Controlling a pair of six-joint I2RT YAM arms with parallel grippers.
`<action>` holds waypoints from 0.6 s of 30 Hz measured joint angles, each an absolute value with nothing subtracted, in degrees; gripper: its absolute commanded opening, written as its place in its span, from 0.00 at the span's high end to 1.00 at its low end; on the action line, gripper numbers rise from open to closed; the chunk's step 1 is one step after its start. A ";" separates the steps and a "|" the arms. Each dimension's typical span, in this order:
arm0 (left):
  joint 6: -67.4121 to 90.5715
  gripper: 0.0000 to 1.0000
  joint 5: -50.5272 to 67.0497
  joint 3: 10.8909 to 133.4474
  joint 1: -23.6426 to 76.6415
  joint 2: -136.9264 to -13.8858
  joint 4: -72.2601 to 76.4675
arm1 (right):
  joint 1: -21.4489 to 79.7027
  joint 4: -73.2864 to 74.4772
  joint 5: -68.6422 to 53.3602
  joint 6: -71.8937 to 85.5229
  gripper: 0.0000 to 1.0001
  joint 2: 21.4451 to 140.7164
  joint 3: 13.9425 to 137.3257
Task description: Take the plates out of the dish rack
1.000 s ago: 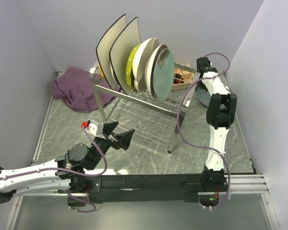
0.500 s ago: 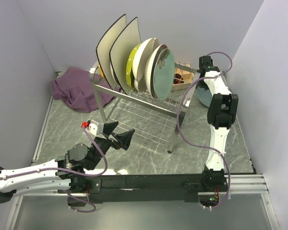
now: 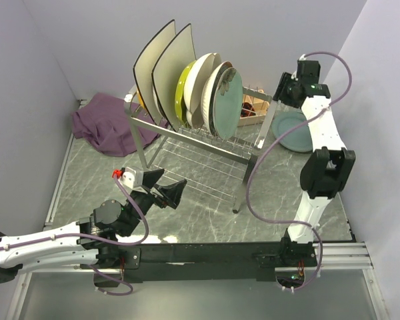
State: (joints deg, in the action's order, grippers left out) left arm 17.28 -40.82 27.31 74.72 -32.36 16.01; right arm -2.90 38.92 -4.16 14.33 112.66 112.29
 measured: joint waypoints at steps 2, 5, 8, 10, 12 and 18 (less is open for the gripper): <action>17.26 0.01 -40.82 27.31 74.72 -32.36 16.01 | -2.90 38.30 -5.52 14.85 0.43 110.08 111.50; 17.26 0.01 -40.84 27.31 74.72 -32.45 16.01 | -2.87 37.93 -5.52 17.41 0.58 107.66 109.69; 17.26 0.01 -40.93 27.31 74.72 -32.49 16.01 | -3.31 37.34 -3.88 22.22 0.78 104.95 103.96; 17.26 0.01 -41.10 27.31 74.72 -32.51 16.01 | -4.05 36.69 -2.96 24.58 0.87 103.39 99.22; 17.26 0.01 -41.43 27.31 74.72 -32.51 16.01 | -5.21 35.83 -2.42 26.39 0.92 101.36 93.49; 17.26 0.01 -41.47 27.31 74.72 -32.53 16.01 | -12.78 33.56 -4.12 29.67 0.93 96.49 81.30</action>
